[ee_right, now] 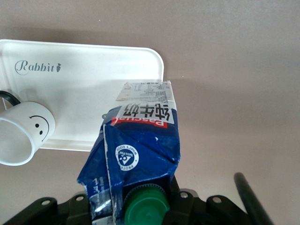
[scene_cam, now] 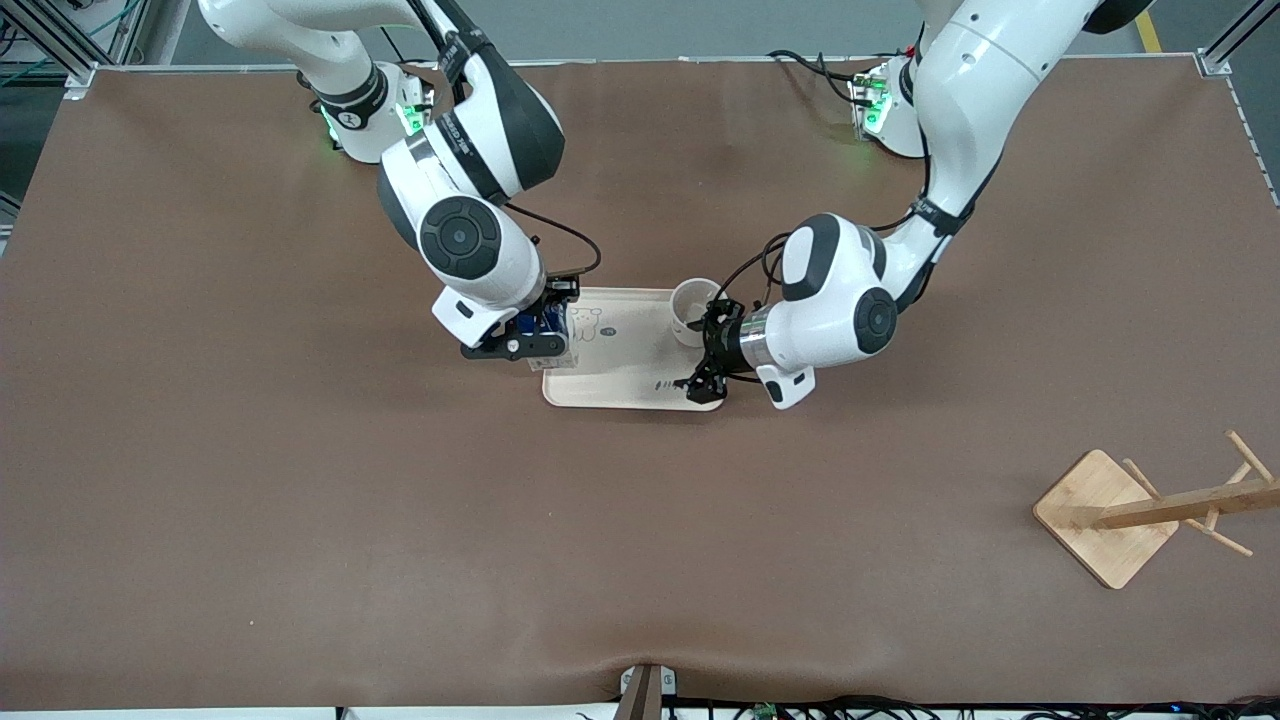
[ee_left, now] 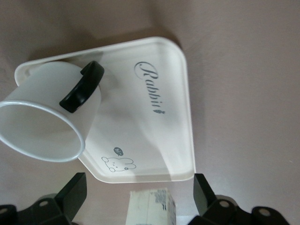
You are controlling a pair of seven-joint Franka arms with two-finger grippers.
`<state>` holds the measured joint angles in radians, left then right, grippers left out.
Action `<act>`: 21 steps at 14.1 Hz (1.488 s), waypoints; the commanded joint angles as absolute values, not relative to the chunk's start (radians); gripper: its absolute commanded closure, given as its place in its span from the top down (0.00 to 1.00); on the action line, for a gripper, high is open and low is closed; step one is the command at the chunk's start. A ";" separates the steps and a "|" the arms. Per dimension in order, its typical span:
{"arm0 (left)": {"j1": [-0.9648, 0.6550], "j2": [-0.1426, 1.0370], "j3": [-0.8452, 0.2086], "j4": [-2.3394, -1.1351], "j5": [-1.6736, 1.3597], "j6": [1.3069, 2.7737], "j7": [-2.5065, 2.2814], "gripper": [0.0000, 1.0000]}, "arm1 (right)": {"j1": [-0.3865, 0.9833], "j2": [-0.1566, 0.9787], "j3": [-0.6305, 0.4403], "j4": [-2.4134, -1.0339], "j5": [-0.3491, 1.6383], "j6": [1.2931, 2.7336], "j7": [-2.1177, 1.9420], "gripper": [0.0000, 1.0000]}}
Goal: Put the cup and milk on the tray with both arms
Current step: 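Carry the carton to the tray with the right gripper while the left gripper releases, then set the carton on the tray and open the right gripper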
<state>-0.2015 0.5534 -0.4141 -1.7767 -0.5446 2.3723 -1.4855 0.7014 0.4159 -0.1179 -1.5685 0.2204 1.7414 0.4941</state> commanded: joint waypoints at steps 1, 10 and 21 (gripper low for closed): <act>-0.190 0.468 -0.379 -1.747 -0.454 2.254 -1.511 1.00 | 0.735 0.457 -0.127 -1.545 0.242 1.753 0.538 0.00; -0.147 0.451 -0.301 -1.473 -0.253 1.922 -1.503 1.00 | 0.785 0.515 -0.127 -1.552 0.247 1.838 0.595 0.00; -0.101 0.367 -0.304 -1.439 0.041 1.829 -1.358 1.00 | 0.787 0.512 -0.129 -1.542 0.242 1.836 0.594 1.00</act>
